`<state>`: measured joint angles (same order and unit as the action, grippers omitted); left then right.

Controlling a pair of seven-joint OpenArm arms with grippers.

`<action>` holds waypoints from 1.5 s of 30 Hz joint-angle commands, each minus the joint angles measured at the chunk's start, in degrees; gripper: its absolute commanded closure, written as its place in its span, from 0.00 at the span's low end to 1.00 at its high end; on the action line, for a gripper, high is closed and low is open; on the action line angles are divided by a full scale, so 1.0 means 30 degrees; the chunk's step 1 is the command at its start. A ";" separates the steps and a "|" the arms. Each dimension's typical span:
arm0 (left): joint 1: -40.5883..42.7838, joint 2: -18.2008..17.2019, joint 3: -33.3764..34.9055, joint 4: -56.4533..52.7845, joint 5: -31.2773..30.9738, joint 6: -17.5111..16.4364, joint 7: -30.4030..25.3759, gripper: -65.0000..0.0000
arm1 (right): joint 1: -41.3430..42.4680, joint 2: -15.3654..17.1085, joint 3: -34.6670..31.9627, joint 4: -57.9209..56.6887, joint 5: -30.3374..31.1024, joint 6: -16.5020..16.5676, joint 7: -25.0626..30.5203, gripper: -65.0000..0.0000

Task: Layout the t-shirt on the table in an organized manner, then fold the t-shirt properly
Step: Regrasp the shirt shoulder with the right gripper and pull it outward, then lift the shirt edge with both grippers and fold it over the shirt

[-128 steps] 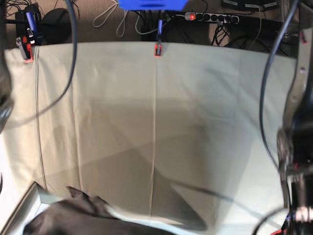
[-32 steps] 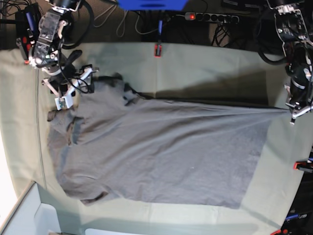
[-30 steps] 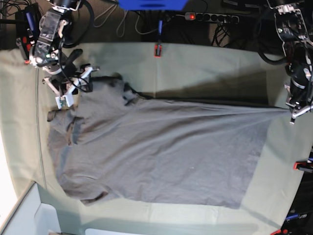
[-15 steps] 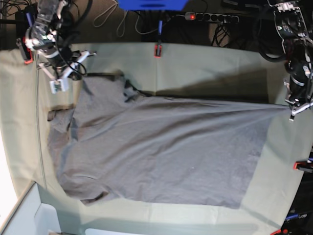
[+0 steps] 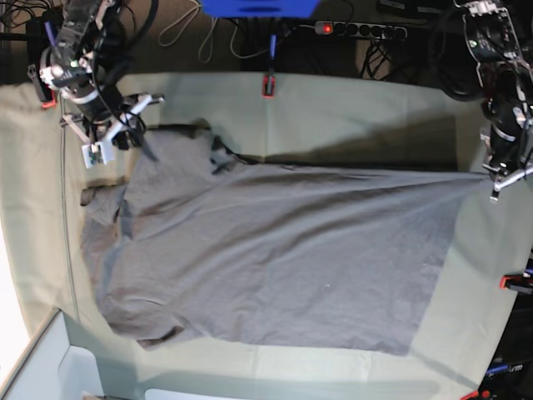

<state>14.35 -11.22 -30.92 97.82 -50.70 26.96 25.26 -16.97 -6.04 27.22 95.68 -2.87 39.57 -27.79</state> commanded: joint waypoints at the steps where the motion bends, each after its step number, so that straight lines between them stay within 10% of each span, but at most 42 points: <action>1: -0.0138 -0.0230 -0.0112 0.0316 -0.0112 -0.0005 -0.0404 1.00 | 0.0221 0.0095 0.0054 0.0005 0.0182 0.0143 0.0282 0.66; 6: -0.0138 -0.0230 -0.0112 0.0316 -0.0171 -0.0005 -0.0404 1.00 | 0.1247 0.0124 0.0054 -0.2047 0.0182 0.0143 0.0282 0.38; 13: -0.0138 -0.0230 -0.0112 0.0316 -0.0141 -0.0005 -0.0404 1.00 | 0.1687 0.0124 -0.0034 -0.3307 0.0182 0.0143 0.0282 0.36; 24: -0.0138 -0.0230 -0.0112 0.0316 -0.0083 -0.0005 -0.0404 1.00 | 0.1306 0.0154 0.0025 -0.4626 0.0182 0.0143 0.0282 1.00; 45: 0.0155 -0.0230 -0.0112 -0.0709 -0.0171 -0.0005 -0.0463 1.00 | -0.8658 -0.0986 -0.3550 0.5895 0.2526 0.0143 0.0429 1.00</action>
<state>15.03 -11.11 -30.92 94.54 -50.83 26.94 24.99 -42.19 -8.97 16.36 112.36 3.73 39.46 -27.62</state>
